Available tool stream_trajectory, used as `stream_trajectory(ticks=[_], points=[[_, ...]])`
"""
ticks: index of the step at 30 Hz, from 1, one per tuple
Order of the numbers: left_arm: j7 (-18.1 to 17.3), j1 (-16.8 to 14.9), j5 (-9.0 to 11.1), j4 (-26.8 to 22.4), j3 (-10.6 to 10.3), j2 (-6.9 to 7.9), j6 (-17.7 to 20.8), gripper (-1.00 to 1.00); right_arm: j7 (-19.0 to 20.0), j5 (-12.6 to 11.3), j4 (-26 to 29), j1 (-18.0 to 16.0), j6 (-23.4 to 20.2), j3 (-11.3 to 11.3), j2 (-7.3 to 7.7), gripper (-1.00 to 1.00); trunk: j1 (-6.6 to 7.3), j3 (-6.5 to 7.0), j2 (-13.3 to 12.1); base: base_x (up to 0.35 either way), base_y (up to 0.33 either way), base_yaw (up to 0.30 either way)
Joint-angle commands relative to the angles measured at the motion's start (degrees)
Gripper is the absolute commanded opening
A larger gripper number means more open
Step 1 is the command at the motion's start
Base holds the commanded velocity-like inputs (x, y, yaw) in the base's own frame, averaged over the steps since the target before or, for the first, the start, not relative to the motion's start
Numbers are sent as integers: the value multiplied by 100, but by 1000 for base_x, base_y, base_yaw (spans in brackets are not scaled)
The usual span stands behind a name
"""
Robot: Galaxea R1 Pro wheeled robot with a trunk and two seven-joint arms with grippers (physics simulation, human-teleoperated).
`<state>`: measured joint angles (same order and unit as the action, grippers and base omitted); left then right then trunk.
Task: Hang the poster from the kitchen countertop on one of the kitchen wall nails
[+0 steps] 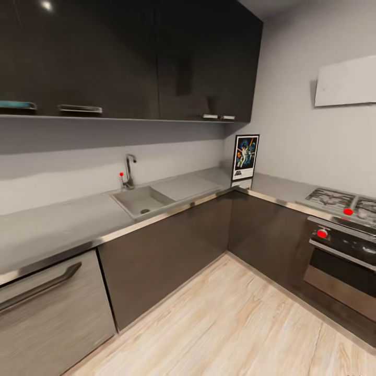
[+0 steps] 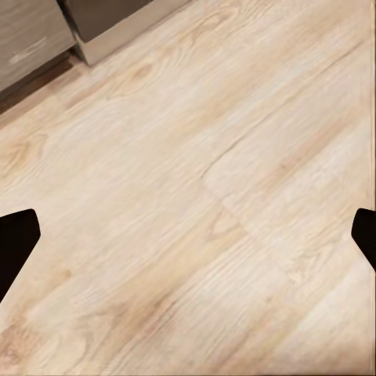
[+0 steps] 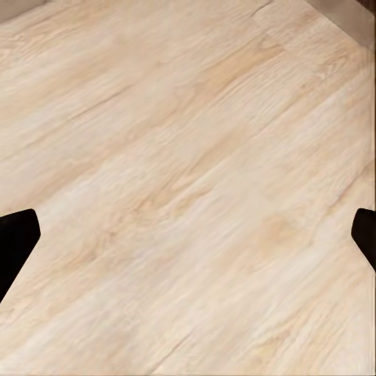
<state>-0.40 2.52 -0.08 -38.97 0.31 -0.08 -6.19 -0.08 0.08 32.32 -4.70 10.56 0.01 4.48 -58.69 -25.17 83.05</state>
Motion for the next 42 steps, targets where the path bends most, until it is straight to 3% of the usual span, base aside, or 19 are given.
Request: stream_trajectory(ticks=[1,21,42], points=[[-4,3,-1,-8,4,3,-10,100,-3,1,-6,-5,20,0,0,100,-3,-3,2,322,-160,-226],[-4,3,-1,-10,4,58,-13,100,-1,5,-6,-2,35,7,0,100,-3,1,2,322,-157,-38],[-4,3,-1,-10,3,69,-14,100,-2,2,-6,-2,34,7,-2,100,-3,46,2,321,-149,-248]])
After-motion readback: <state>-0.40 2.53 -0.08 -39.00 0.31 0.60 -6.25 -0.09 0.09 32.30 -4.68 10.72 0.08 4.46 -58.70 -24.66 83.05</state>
